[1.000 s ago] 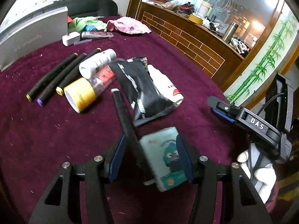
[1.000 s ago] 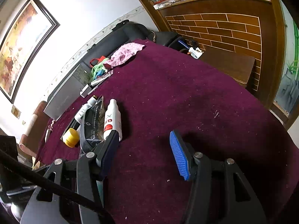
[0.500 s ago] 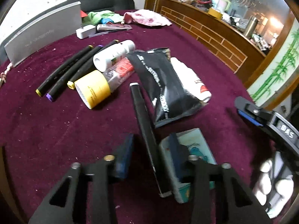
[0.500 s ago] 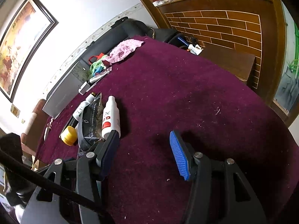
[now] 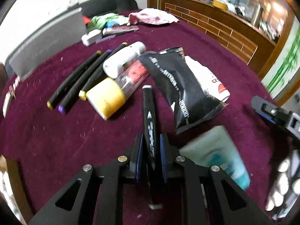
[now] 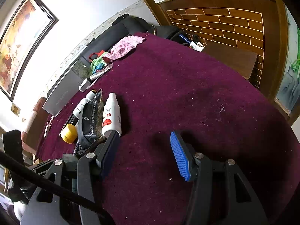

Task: Organize objects
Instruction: 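Grasp a black marker with the left gripper beside the teal tissue pack, then carry the marker toward the tray while the right gripper grasps the teal tissue pack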

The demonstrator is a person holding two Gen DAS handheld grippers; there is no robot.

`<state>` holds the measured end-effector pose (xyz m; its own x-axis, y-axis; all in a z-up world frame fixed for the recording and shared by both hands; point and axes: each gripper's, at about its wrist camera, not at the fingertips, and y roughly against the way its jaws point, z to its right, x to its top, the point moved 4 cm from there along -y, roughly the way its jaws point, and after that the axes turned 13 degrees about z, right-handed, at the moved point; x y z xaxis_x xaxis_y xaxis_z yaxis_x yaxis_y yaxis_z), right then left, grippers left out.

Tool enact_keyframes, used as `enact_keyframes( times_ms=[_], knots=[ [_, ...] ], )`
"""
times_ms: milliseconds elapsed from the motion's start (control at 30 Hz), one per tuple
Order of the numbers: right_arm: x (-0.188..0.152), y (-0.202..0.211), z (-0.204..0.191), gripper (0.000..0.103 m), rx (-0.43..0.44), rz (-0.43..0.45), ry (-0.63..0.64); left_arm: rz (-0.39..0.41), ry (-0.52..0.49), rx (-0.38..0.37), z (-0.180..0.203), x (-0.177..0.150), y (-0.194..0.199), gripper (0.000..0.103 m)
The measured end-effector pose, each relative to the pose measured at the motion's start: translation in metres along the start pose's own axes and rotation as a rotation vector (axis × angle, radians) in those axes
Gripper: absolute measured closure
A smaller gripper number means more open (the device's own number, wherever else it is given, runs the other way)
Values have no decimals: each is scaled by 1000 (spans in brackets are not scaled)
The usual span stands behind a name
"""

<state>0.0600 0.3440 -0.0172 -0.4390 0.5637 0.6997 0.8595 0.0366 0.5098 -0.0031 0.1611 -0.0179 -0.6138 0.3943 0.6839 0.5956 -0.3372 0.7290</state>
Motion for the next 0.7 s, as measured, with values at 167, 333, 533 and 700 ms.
enact_keyframes(
  times_ms=[167,333,533,700],
  knots=[
    [-1,-2,-1,47,-6,-4,12,36,-65,28,10,-1,1,92],
    [-1,-4,0,47,-12,-9,22,73,63,-45,-15,-13,32,92],
    [-1,-5,-1,47,-19,-8,33,167,194,-26,-65,-39,103,92],
    [-1,-4,-2,47,-32,-4,40,250,290,-19,-101,-69,162,92]
  ],
)
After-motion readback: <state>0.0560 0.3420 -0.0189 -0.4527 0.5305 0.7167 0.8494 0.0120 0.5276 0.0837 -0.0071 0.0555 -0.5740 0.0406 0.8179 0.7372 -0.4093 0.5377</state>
